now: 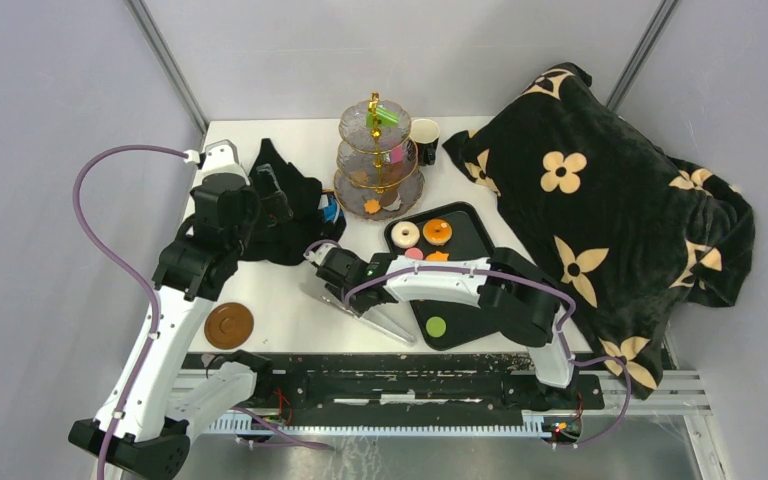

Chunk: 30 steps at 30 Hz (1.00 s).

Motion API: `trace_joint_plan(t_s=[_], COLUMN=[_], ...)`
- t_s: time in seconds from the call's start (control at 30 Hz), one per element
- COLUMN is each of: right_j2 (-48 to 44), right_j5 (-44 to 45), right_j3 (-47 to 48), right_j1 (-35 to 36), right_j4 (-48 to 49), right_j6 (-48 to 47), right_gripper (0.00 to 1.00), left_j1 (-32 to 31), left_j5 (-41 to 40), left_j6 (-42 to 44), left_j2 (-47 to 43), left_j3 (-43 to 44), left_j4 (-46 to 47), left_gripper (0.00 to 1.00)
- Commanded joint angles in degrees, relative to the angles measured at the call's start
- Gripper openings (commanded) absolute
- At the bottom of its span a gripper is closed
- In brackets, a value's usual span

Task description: Serve the afternoon tea

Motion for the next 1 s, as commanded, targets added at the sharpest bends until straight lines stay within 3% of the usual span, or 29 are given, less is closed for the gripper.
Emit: trace_joint_plan(t_s=[0.0, 0.27, 0.5, 0.57, 0.63, 0.7, 0.77, 0.87, 0.97], right_j2=[-3.8, -19.6, -28.5, -29.0, -27.9, -25.1, -24.1, -23.7, -22.0], right_j5=[1.6, 6.0, -3.6, -1.2, 1.7, 0.0, -1.9, -3.5, -4.6], right_j3=[3.2, -9.6, -28.4, -30.7, -28.1, -26.3, -28.0, -30.8, -30.7], right_j1=[-0.3, -0.3, -0.1, -0.1, -0.2, 0.0, 0.5, 0.6, 0.6], right_j4=[2.1, 9.3, 27.8, 27.8, 22.0, 18.8, 21.2, 25.5, 26.9], right_j6=[-1.0, 2.9, 3.9, 5.4, 8.6, 6.7, 6.0, 5.9, 4.7], right_gripper=[0.56, 0.63, 0.67, 0.7, 0.76, 0.78, 0.78, 0.93, 0.96], left_j1=[0.4, 0.4, 0.4, 0.4, 0.4, 0.4, 0.4, 0.4, 0.4], left_j5=[-1.9, -0.8, 0.2, 0.3, 0.6, 1.2, 1.7, 1.9, 1.5], left_j6=[0.3, 0.3, 0.0, -0.1, -0.2, -0.1, 0.0, -0.2, -0.1], left_j2=[0.1, 1.1, 1.1, 1.0, 0.9, 1.0, 1.2, 1.1, 0.8], left_j3=[1.8, 1.6, 1.3, 1.2, 1.1, 1.0, 0.9, 0.8, 0.3], left_j4=[0.8, 1.9, 2.2, 2.2, 2.2, 2.4, 2.4, 2.4, 2.6], left_gripper=[1.0, 1.0, 1.0, 1.0, 1.0, 1.0, 1.0, 1.0, 1.0])
